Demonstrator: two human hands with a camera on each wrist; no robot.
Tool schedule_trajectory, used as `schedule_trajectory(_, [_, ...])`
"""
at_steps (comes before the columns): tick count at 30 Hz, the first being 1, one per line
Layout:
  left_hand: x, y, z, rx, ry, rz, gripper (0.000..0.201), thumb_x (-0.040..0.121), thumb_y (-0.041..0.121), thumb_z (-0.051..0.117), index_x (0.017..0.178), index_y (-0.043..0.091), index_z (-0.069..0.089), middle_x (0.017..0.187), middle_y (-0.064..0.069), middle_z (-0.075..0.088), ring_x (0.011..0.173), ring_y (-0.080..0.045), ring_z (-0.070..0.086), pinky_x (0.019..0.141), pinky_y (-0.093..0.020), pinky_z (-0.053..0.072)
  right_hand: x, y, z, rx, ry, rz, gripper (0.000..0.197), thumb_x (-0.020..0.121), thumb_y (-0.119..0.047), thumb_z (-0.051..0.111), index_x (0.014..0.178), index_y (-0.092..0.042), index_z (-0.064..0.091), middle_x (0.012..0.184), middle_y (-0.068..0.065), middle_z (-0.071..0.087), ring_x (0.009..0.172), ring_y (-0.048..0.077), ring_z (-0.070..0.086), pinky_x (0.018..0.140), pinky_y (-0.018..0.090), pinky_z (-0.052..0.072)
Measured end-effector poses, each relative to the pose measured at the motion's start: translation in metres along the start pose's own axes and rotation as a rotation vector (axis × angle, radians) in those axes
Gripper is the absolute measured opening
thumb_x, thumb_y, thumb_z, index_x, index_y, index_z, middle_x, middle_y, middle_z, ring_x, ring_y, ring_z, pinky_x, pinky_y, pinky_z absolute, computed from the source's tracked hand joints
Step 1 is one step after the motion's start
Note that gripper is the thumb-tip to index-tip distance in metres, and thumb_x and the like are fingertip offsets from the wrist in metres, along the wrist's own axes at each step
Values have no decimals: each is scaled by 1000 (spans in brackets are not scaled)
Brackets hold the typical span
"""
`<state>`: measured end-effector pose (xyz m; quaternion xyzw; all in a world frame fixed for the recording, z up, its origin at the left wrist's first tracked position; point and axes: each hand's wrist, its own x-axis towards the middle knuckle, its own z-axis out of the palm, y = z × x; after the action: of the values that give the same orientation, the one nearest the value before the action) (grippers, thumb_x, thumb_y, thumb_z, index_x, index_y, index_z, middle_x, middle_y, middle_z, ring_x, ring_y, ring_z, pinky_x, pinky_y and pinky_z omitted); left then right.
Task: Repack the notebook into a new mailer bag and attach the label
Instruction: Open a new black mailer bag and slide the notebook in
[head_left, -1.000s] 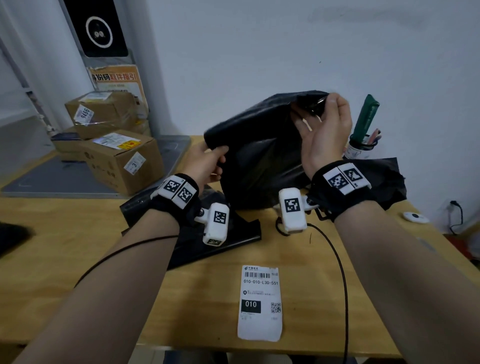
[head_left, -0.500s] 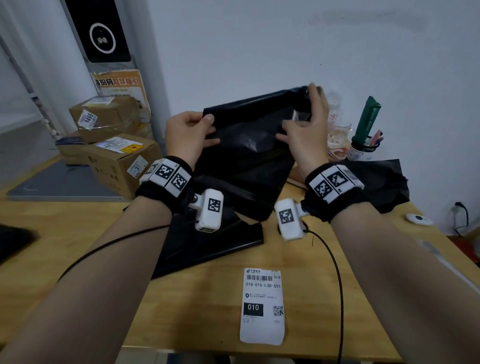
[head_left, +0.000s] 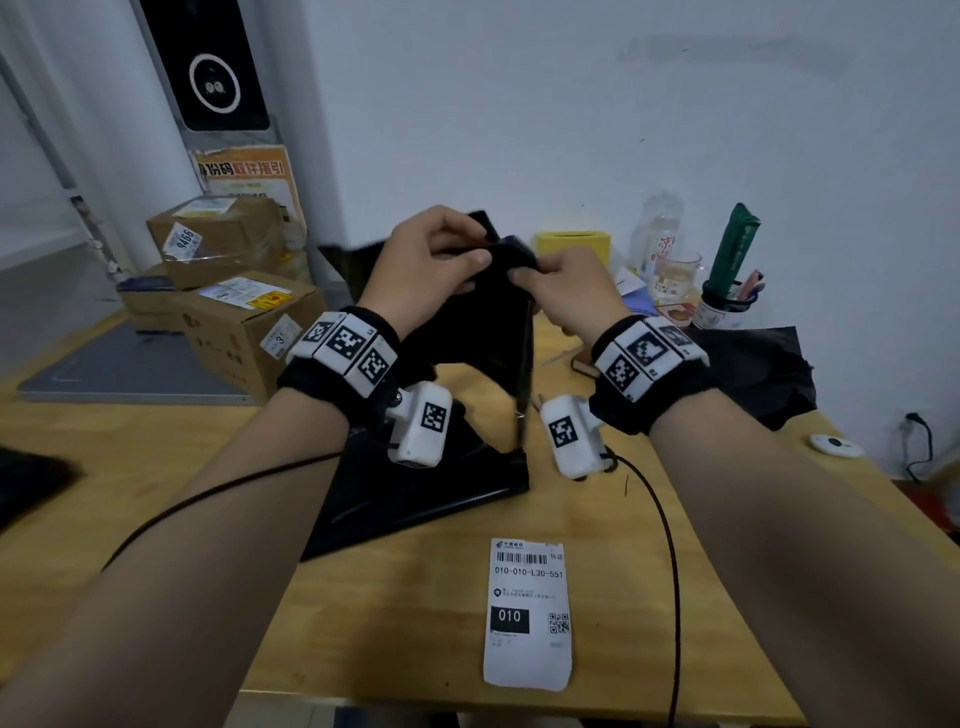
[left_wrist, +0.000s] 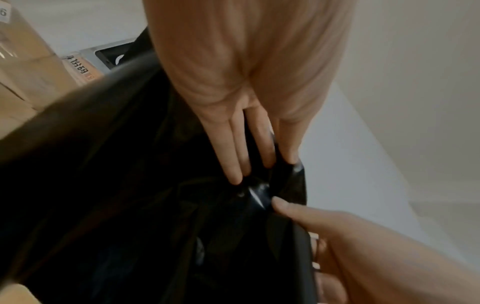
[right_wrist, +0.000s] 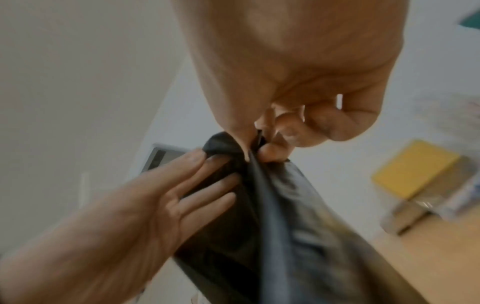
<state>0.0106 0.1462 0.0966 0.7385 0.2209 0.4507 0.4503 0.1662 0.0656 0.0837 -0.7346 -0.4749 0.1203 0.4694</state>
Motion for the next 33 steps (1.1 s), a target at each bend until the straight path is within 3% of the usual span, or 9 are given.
schedule_trajectory(3, [-4, -6, -1, -70, 83, -120, 21, 93, 9, 66, 103, 13, 48, 94, -11, 73, 82, -25, 74, 68, -39, 63, 1, 23, -9, 357, 39, 229, 25, 100, -28, 57, 84, -10, 59, 80, 15, 54, 41, 17, 38, 43, 22, 27])
schedule_trajectory(8, [-14, -35, -2, -13, 39, -419, 16, 97, 14, 60, 109, 16, 50, 100, -8, 74, 85, -24, 72, 71, -42, 63, 1, 81, -15, 688, 170, 591, 14, 106, -24, 46, 99, -14, 53, 72, 8, 55, 39, 14, 42, 41, 18, 38])
schedule_trajectory(13, [-28, -58, 6, 39, -40, -575, 17, 96, 16, 61, 112, 16, 59, 105, -2, 75, 94, -22, 73, 77, -42, 62, -1, 110, -24, 714, 297, 867, 21, 101, -10, 43, 121, -16, 40, 80, 6, 42, 57, 17, 35, 44, 24, 36])
schedule_trajectory(16, [-36, -67, 10, 100, -47, -635, 9, 96, 16, 59, 105, 20, 60, 105, 0, 74, 94, -20, 71, 80, -38, 59, 4, 114, -24, 512, 385, 776, 44, 90, -18, 55, 128, -22, 33, 111, 9, 45, 79, 24, 45, 41, 27, 44])
schedule_trajectory(19, [-43, -74, 6, 168, -17, -675, 9, 94, 14, 59, 94, 23, 61, 104, 0, 72, 88, -19, 68, 82, -37, 54, -4, 98, -17, 446, 213, 590, 11, 87, -13, 58, 94, -15, 49, 83, 8, 46, 62, 18, 42, 44, 26, 37])
schedule_trajectory(21, [-48, -78, 1, 212, -5, -694, 11, 93, 12, 57, 89, 20, 63, 95, -3, 69, 76, -18, 60, 71, -31, 48, -14, 81, -10, 421, -20, 563, 5, 93, -13, 62, 91, -13, 57, 72, 4, 48, 51, 14, 35, 45, 24, 27])
schedule_trajectory(24, [-55, -83, -9, 331, -27, -682, 12, 93, 8, 57, 88, 12, 68, 77, -7, 58, 65, -18, 50, 56, -24, 38, -28, 64, 11, 210, -364, 551, 15, 94, -22, 68, 100, -8, 68, 74, 4, 67, 47, 12, 42, 46, 23, 32])
schedule_trajectory(29, [-66, -103, -22, 310, -116, -850, 33, 101, 23, 54, 130, 13, 63, 134, -5, 55, 123, -24, 48, 91, -36, 40, -43, 62, 55, -3, -691, 624, 31, 97, -38, 60, 112, -11, 64, 89, 8, 79, 61, 19, 67, 73, 32, 52])
schedule_trajectory(33, [-67, -113, -25, 262, -213, -1005, 47, 102, 39, 49, 142, 15, 53, 147, -5, 48, 139, -29, 38, 113, -48, 32, -51, 64, 75, -83, -746, 636, 33, 100, -41, 56, 119, -14, 59, 92, 13, 79, 74, 27, 77, 63, 31, 55])
